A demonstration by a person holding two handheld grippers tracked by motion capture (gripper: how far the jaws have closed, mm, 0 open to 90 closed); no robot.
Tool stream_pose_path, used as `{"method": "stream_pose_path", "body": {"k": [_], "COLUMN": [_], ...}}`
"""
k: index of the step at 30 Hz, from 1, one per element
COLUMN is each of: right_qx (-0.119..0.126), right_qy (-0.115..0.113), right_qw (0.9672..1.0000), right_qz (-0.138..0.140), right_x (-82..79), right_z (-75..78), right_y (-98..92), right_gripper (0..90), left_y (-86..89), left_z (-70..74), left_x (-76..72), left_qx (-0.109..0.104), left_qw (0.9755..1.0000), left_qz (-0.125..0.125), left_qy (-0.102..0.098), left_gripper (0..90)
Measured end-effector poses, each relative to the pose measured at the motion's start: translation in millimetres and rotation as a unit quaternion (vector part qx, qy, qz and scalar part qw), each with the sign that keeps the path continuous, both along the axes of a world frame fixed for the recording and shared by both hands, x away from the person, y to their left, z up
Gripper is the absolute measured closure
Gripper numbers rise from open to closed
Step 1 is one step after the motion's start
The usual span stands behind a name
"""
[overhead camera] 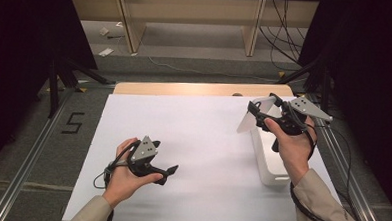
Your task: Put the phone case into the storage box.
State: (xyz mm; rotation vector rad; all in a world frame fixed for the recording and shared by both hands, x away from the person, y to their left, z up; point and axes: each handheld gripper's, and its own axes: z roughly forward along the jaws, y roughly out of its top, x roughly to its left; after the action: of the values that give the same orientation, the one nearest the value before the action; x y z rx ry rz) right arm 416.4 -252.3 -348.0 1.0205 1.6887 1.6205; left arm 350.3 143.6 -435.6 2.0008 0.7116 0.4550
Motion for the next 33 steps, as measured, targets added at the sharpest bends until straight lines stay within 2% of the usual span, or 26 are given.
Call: {"method": "stream_pose_path", "body": {"k": [33], "right_qx": [-0.002], "right_qy": [0.002], "right_qw": [0.9994], "right_qz": [-0.036], "right_x": [3.8], "right_z": [1.7], "right_y": [-17.8], "right_gripper": [18.3], "left_y": [1.0], "left_z": [0.5], "left_x": [0.3], "left_qx": [-0.002], "left_qw": [1.0000], "left_qz": [0.003], "left_qy": [-0.001], "left_gripper": [2.3]}}
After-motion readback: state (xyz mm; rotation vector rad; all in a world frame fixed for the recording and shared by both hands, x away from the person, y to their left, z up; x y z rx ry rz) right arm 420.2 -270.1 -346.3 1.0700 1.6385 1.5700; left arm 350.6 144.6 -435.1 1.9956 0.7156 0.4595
